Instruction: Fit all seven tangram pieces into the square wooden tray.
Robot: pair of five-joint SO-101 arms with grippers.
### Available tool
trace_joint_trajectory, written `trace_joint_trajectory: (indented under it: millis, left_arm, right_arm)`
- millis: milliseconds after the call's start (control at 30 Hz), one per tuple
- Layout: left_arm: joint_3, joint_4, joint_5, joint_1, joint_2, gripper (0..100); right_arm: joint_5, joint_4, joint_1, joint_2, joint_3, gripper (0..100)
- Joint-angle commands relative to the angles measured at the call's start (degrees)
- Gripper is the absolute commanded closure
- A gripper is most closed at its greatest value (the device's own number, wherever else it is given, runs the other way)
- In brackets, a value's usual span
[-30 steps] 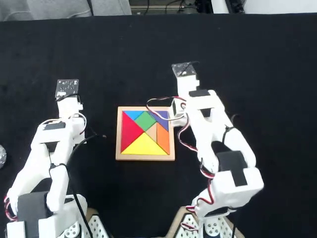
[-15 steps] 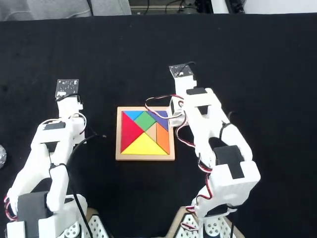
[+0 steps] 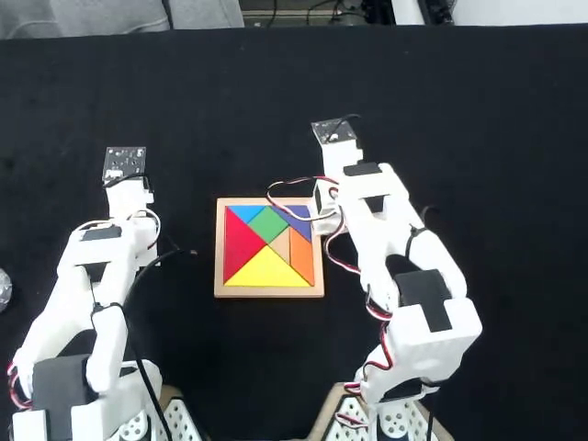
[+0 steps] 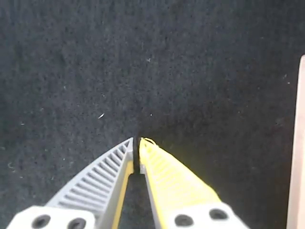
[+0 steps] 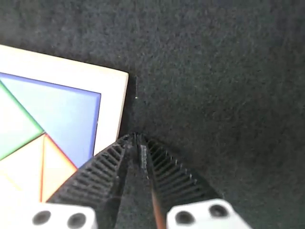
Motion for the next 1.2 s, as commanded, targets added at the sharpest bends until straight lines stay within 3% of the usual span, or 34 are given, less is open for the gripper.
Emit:
trace_joint_trajectory:
  millis: [0, 433, 733, 900, 1167]
  left_arm:
    - [-2.86, -0.26, 0.00, 0.04, -0.18, 97]
    - [-2.86, -0.26, 0.00, 0.04, -0.18, 97]
    - [-3.03, -0.44, 0.00, 0.57, -0.18, 97]
    - [-9.27, 0.09, 0.09, 1.19, -0.88, 97]
    - [-32.31, 11.78, 4.66, -0.75, -17.67, 97]
  right_arm:
    - [0.53, 0.18, -2.11, -0.31, -2.33, 98.8]
    - [3.52, 0.09, -3.78, -0.40, -2.24, 98.8]
    - [3.16, 0.00, 0.44, -2.42, -2.59, 98.8]
    - [0.00, 2.02, 7.03, -17.01, -3.47, 98.8]
    - [2.46, 1.05, 8.79, -51.12, -3.65, 98.7]
